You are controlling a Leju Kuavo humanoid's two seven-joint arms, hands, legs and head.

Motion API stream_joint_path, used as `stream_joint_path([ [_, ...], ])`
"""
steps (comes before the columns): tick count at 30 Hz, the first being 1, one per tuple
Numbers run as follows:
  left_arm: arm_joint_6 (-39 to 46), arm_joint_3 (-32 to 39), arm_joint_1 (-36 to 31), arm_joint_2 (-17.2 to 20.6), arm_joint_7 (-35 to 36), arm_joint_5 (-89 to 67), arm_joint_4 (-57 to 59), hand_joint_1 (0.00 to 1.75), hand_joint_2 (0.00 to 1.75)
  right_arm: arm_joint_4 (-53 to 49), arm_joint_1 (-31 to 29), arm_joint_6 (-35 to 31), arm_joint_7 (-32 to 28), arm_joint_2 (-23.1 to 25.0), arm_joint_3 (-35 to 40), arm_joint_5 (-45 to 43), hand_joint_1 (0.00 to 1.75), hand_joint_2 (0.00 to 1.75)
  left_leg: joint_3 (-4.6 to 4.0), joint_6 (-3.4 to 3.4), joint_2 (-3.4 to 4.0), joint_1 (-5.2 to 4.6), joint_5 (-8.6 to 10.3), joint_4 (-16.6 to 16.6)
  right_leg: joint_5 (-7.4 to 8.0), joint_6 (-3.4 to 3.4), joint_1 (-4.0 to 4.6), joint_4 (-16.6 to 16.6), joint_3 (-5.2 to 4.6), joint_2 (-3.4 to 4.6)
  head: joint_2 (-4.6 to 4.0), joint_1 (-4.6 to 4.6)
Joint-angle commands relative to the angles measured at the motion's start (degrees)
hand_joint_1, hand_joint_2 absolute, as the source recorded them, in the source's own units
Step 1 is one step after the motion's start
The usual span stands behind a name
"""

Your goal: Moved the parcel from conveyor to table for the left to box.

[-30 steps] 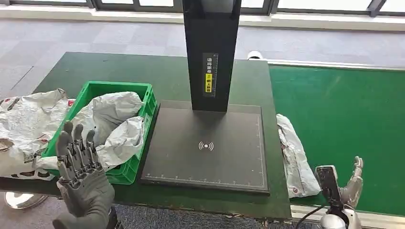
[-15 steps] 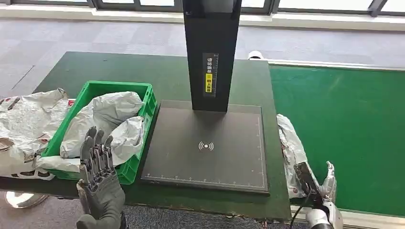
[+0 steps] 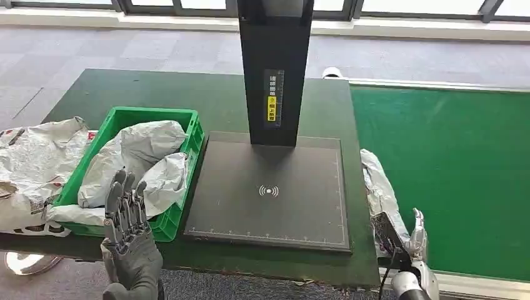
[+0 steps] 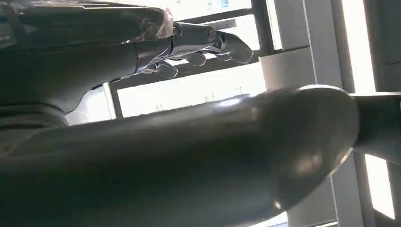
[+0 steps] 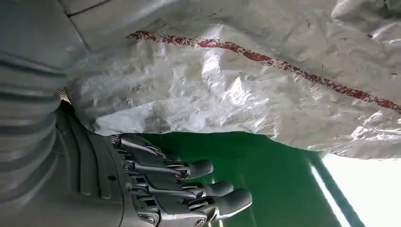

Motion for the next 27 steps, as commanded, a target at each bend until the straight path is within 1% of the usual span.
stream_joint_path([
  [1, 1.9, -1.3, -0.4, 2.7, 0.1, 0.4, 2.0, 0.00, 0.00, 6.2, -1.0, 7.1, -0.1, 1.7, 3.2, -0.4, 1.75, 1.75, -0.06, 0.00, 0.04, 0.05, 0.02, -0.1, 0.09, -0.01, 0.06, -0.1, 0.06, 0.05, 0.00, 0.00],
  [3, 2.5, -1.6, -0.6, 2.8, 0.1, 0.5, 1.8, 0.00, 0.00, 5.5, -0.5, 8.3, -1.1, 1.7, 2.9, -1.3, 1.75, 1.75, -0.08, -0.02, 0.15, 0.08, 0.01, -0.1, 0.11, -0.05, 0.16, -0.2, 0.08, 0.13, 0.00, 0.00],
  [7, 2.8, -1.3, -0.6, 2.5, 0.1, 0.4, 1.9, 0.00, 0.00, 5.0, -0.5, 9.1, -1.3, 1.7, 3.2, -1.3, 1.75, 1.75, 0.17, -0.06, 0.60, 0.16, -0.15, -0.1, 0.13, -0.11, 0.22, -0.2, 0.21, 0.61, 0.00, 0.00],
  [8, 3.0, -1.2, -0.5, 2.4, 0.1, 0.3, 1.8, 0.00, 0.00, 4.8, -0.7, 9.6, -1.3, 1.6, 3.5, -1.3, 1.75, 1.75, 0.14, -0.07, 0.57, 0.16, -0.07, -0.2, 0.21, -0.13, 0.21, -0.3, 0.19, 0.57, 0.00, 0.00],
  [9, 3.5, -1.3, -0.4, 2.3, 0.1, 0.0, 1.7, 0.00, 0.00, 4.6, -0.9, 10.2, -1.6, 1.5, 3.6, -1.7, 1.75, 1.75, 0.32, -0.06, 0.68, 0.17, -0.18, -0.1, 0.14, -0.14, 0.21, -0.2, 0.33, 0.69, 0.00, 0.00],
  [10, 3.7, -1.4, -0.3, 2.3, 0.1, -0.1, 1.7, 0.00, 0.00, 4.5, -1.0, 10.6, -1.7, 1.5, 3.7, -1.8, 1.75, 1.75, 0.45, -0.05, 0.70, 0.14, -0.22, 0.0, 0.09, -0.14, 0.18, -0.1, 0.43, 0.71, 0.00, 0.00],
  [11, 3.8, -1.3, -0.2, 2.2, 0.1, -0.2, 1.6, 0.00, 0.00, 4.5, -1.1, 10.8, -1.8, 1.5, 3.9, -1.8, 1.75, 1.75, 0.28, -0.05, 0.61, 0.17, -0.09, -0.1, 0.20, -0.14, 0.21, -0.2, 0.31, 0.61, 0.00, 0.00],
  [12, 4.3, -1.5, 0.0, 2.3, 0.1, -0.3, 1.4, 0.00, 0.00, 4.3, -1.4, 11.6, -2.1, 1.4, 4.4, -1.6, 1.75, 1.75, 0.43, -0.04, 0.73, 0.14, -0.17, 0.0, 0.14, -0.14, 0.17, -0.1, 0.41, 0.73, 0.00, 0.00],
  [13, 4.6, -1.4, 0.3, 2.3, 0.1, -0.5, 1.3, 0.00, 0.00, 4.0, -1.4, 11.6, -2.5, 1.6, 4.6, -1.7, 1.75, 1.75, 0.32, -0.04, 0.67, 0.18, -0.10, -0.1, 0.22, -0.14, 0.20, -0.2, 0.33, 0.68, 0.00, 0.00],
  [14, 4.8, -1.4, 0.5, 2.3, 0.1, -0.6, 1.2, 0.00, 0.00, 3.8, -1.4, 11.6, -2.7, 1.6, 4.6, -1.8, 1.75, 1.75, 0.48, -0.04, 0.78, 0.14, -0.18, 0.0, 0.16, -0.14, 0.17, -0.1, 0.44, 0.78, 0.00, 0.00],
  [15, 5.0, -1.4, 0.9, 2.3, 0.1, -0.6, 1.0, 0.00, 0.00, 3.2, -1.2, 11.3, -3.5, 1.7, 4.4, -2.4, 1.75, 1.75, 0.28, -0.04, 0.70, 0.18, -0.07, -0.1, 0.27, -0.14, 0.20, -0.2, 0.30, 0.70, 0.00, 0.00],
  [16, 5.0, -1.3, 1.2, 2.4, 0.1, -0.7, 0.9, 0.00, 0.00, 2.4, -0.8, 10.8, -4.7, 1.9, 3.7, -3.5, 1.75, 1.75, 0.41, -0.05, 0.76, 0.15, -0.14, 0.0, 0.20, -0.14, 0.17, -0.1, 0.38, 0.76, 0.00, 0.00],
  [17, 5.0, -1.3, 1.4, 2.4, 0.1, -0.6, 0.9, 0.00, 0.00, 1.8, -0.5, 10.5, -5.6, 1.9, 3.2, -4.2, 1.75, 1.75, 0.36, -0.05, 0.70, 0.17, -0.09, -0.1, 0.25, -0.14, 0.18, -0.2, 0.35, 0.70, 0.00, -0.02],
  [19, 5.0, -1.3, 1.4, 2.4, 0.1, -0.6, 0.9, 0.00, 0.00, 1.8, -0.5, 10.5, -5.6, 1.9, 3.2, -4.2, 1.75, 1.75, 0.60, -0.05, 0.74, 0.16, -0.23, 0.0, 0.11, -0.15, 0.18, -0.1, 0.58, 0.75, 0.00, -0.02],
  [20, 5.0, -1.3, 1.4, 2.4, 0.1, -0.6, 0.9, 0.00, 0.00, 1.8, -0.5, 10.5, -5.6, 1.9, 3.2, -4.2, 1.75, 1.75, 0.40, -0.05, 0.66, 0.15, -0.12, -0.1, 0.19, -0.15, 0.16, -0.1, 0.40, 0.66, 0.00, -0.02],
  [21, 5.0, -1.3, 1.4, 2.4, 0.1, -0.6, 0.9, 0.00, 0.00, 1.8, -0.5, 10.5, -5.6, 1.9, 3.2, -4.2, 1.75, 1.75, 0.59, -0.05, 0.68, 0.18, -0.22, 0.0, 0.11, -0.15, 0.19, -0.1, 0.58, 0.69, 0.00, -0.02],
  [22, 5.0, -1.3, 1.4, 2.4, 0.1, -0.6, 0.9, 0.00, 0.00, 1.8, -0.5, 10.5, -5.6, 1.9, 3.2, -4.2, 1.75, 1.75, 0.41, -0.05, 0.58, 0.18, -0.11, -0.1, 0.19, -0.16, 0.19, -0.2, 0.44, 0.58, 0.00, 0.00],
  [24, 5.0, -1.3, 1.4, 2.4, 0.1, -0.6, 0.9, 0.00, 0.00, 1.8, -0.5, 10.5, -5.6, 1.9, 3.2, -4.2, 1.75, 1.75, 0.69, -0.06, 0.69, 0.15, -0.24, 0.0, 0.08, -0.16, 0.16, -0.1, 0.66, 0.70, 0.00, -0.02],
  [25, 5.0, -1.1, 1.7, 2.4, 0.1, -0.4, 0.9, 0.00, 0.00, -1.2, 0.8, 8.4, -9.7, 2.4, 1.1, -7.6, 1.75, 1.75, 0.55, -0.05, 0.60, 0.17, -0.17, -0.1, 0.13, -0.16, 0.18, -0.2, 0.57, 0.61, 0.00, -0.02],
  [26, 5.0, -0.7, 2.0, 2.1, 0.1, -0.7, 0.6, 0.00, 0.00, -3.5, 1.6, 7.1, -12.6, 2.9, -0.5, -10.1, 1.75, 1.75, 0.68, -0.05, 0.61, 0.16, -0.23, -0.1, 0.05, -0.16, 0.17, -0.1, 0.68, 0.62, 0.00, -0.02],
  [27, 5.0, -0.6, 2.3, 2.1, 0.1, -0.7, 0.4, 0.00, 0.00, -6.6, 2.6, 6.7, -16.0, 3.4, -1.7, -13.0, 1.75, 1.75, 0.57, -0.05, 0.52, 0.20, -0.17, -0.1, 0.10, -0.16, 0.20, -0.3, 0.62, 0.53, 0.00, -0.02],
])
